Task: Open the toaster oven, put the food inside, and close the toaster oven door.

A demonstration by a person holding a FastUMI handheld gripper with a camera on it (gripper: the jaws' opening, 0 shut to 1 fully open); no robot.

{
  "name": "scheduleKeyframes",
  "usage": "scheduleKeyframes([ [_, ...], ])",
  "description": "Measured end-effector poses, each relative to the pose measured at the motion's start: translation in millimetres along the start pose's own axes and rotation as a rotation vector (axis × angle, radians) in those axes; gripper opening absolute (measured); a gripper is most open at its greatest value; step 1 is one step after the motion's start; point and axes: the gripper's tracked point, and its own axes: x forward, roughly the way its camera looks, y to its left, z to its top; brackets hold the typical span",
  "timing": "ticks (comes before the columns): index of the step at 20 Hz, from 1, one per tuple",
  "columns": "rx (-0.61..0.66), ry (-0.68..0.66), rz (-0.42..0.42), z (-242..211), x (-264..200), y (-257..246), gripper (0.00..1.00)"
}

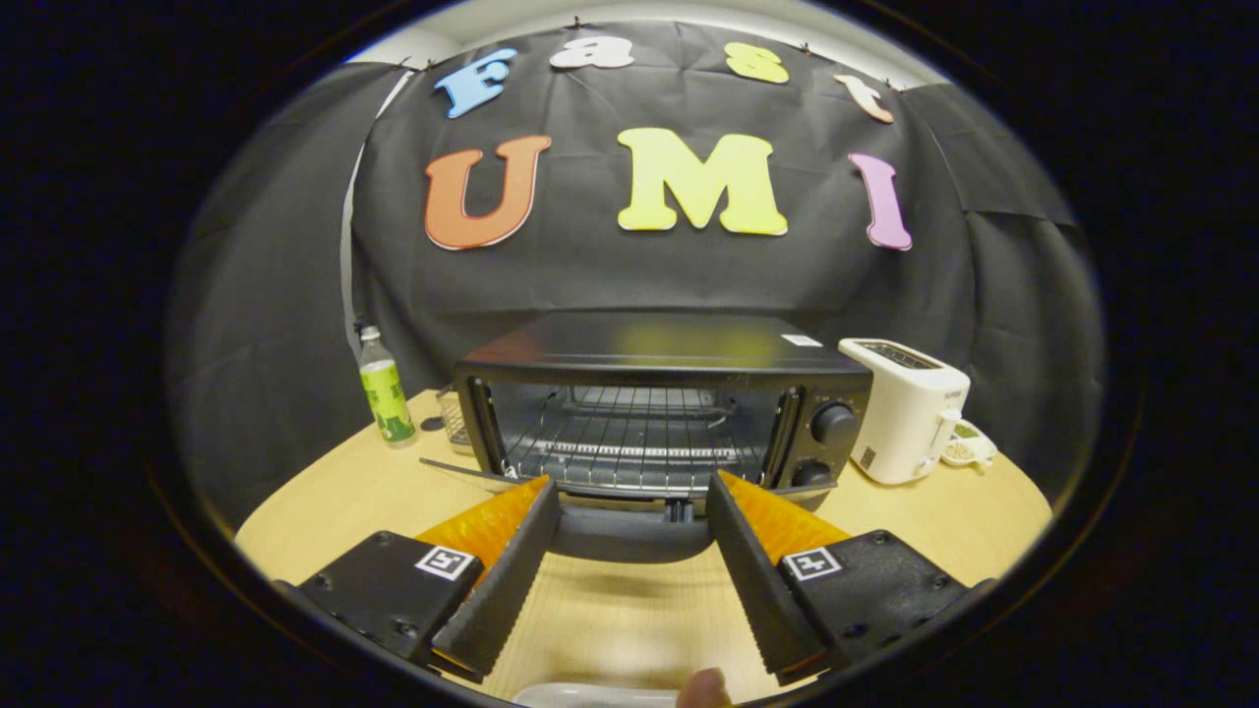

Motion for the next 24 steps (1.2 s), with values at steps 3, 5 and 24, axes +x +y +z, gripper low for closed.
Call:
scheduleKeyframes([
  [3,-0.068,0.063,0.024,-16,-7,-2,0.98],
  [5,-0.05,0.099,0.046,-25,-11,-4,0.98],
  [24,0.063,0.377,0.155,-94,-24,-2,0.94],
])
